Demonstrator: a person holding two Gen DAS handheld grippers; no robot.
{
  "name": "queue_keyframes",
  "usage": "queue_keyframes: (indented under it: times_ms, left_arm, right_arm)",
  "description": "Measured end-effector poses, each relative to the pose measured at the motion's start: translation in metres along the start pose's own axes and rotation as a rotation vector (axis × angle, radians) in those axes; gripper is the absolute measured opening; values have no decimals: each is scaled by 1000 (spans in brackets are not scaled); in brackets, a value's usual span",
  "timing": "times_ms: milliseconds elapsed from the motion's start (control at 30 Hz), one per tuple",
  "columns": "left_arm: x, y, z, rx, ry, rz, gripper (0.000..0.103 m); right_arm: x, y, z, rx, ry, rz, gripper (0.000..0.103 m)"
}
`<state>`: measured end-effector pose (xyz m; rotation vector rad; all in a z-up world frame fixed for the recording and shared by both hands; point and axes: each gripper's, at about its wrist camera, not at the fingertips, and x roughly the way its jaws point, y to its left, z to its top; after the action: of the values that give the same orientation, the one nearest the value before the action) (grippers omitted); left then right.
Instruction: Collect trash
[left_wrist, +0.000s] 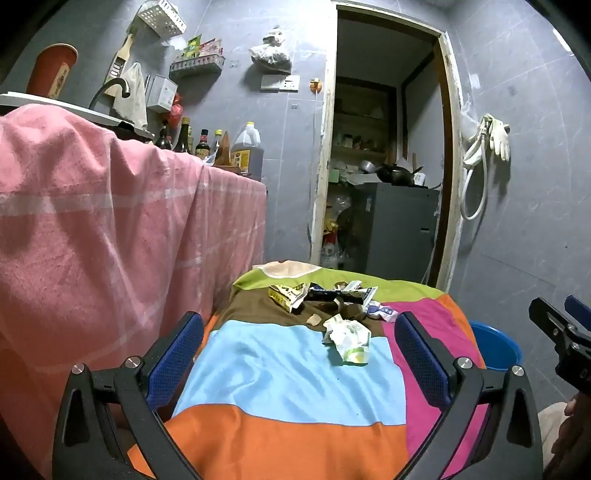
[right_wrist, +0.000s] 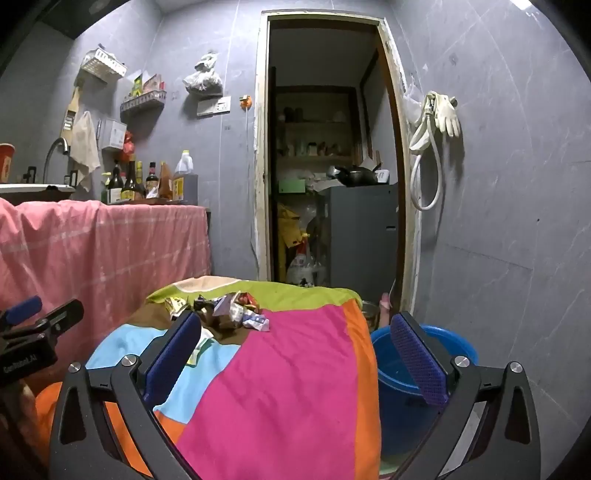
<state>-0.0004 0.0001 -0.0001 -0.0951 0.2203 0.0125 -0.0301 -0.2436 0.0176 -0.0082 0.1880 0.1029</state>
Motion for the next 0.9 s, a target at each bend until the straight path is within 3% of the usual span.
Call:
queue_keyframes:
  times_ms: [900]
  left_arm:
    - [-4, 0, -2, 6, -2, 4, 101]
  right_arm:
    - [5, 0, -4, 8, 24, -9, 103]
